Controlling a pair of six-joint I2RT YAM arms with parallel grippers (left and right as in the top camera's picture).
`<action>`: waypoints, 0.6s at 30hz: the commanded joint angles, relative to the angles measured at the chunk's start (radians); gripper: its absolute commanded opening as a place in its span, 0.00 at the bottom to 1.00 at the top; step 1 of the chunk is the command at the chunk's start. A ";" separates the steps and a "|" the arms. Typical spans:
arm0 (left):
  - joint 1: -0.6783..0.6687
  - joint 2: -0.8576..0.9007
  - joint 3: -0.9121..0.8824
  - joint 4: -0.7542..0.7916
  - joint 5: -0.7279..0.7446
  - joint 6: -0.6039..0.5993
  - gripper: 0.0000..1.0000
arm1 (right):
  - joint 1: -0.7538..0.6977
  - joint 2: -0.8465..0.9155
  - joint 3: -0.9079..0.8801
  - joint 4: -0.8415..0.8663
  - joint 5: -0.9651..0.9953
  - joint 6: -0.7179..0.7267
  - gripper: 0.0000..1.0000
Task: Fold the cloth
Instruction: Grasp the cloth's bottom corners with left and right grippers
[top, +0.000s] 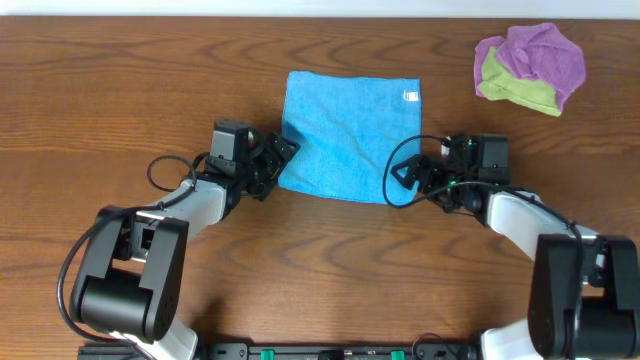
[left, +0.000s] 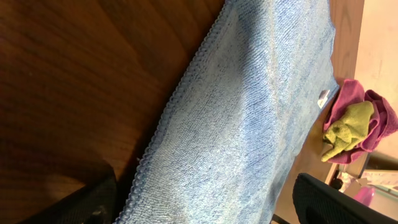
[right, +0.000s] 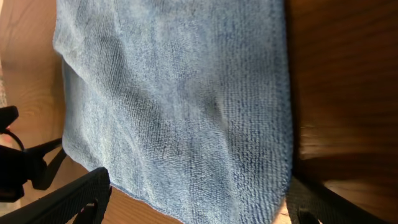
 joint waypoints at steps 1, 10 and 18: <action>-0.006 0.055 -0.029 -0.026 -0.018 -0.001 0.92 | 0.030 0.033 -0.015 -0.019 0.051 0.031 0.90; -0.053 0.055 -0.029 -0.039 -0.018 0.000 0.79 | 0.048 0.033 -0.015 -0.019 0.071 0.046 0.83; -0.061 0.055 -0.029 -0.071 -0.010 0.024 0.52 | 0.048 0.033 -0.015 -0.027 0.080 0.045 0.59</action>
